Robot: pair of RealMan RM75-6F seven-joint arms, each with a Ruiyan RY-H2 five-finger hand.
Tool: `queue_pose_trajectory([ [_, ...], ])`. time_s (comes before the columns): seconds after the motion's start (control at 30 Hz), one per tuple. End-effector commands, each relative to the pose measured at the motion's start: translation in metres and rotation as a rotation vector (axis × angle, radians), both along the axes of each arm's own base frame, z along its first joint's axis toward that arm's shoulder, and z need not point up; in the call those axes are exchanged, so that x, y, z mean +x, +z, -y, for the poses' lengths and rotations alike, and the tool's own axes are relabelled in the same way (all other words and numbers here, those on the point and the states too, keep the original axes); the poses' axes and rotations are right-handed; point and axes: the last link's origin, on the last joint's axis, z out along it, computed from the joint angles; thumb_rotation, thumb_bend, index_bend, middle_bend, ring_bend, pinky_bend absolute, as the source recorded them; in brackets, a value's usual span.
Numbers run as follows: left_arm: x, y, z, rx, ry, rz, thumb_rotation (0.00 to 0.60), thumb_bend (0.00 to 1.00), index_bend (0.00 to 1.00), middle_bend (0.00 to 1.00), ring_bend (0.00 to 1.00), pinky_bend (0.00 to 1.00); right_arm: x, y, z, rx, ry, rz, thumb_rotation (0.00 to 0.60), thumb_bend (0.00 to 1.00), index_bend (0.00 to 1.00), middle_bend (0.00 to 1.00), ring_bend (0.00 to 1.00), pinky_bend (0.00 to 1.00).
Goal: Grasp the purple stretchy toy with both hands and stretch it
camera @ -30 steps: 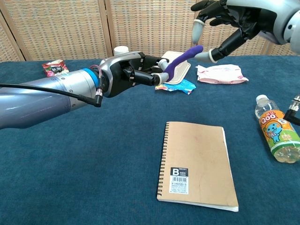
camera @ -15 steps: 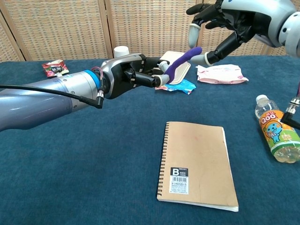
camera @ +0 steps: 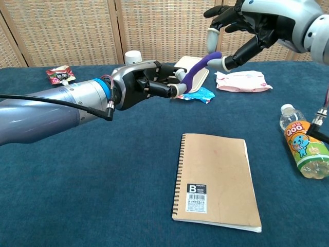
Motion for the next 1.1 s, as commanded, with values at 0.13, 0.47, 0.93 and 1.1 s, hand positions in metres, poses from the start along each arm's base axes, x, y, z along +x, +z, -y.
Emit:
queue_pose_trajectory([
  [0.13,0.0007,0.0001,0.0014,-0.003,-0.004,0.002,0.600,0.50,0.66,0.00,0.00,0.00,-0.0004,0.0001,0.0007,-0.010,0.005,-0.010,0.600,0.49,0.64,0.09,0.00,0.00],
  [0.47,0.0014,0.0023,0.0016,0.002,-0.009,0.006,0.600,0.50,0.66,0.00,0.00,0.00,0.0002,-0.0024,0.0002,-0.027,0.023,-0.041,0.600,0.54,0.67,0.13,0.00,0.00],
  [0.93,0.0005,0.0061,-0.0001,0.020,-0.017,-0.002,0.600,0.52,0.67,0.00,0.00,0.00,0.0004,-0.0032,-0.0012,-0.055,0.050,-0.074,0.600,0.64,0.70,0.17,0.00,0.00],
  [1.1,-0.0012,0.0100,-0.0041,0.086,-0.041,-0.032,0.600,0.54,0.67,0.00,0.00,0.00,0.0001,-0.0029,-0.0032,-0.055,0.062,-0.079,0.600,0.65,0.70,0.17,0.00,0.00],
])
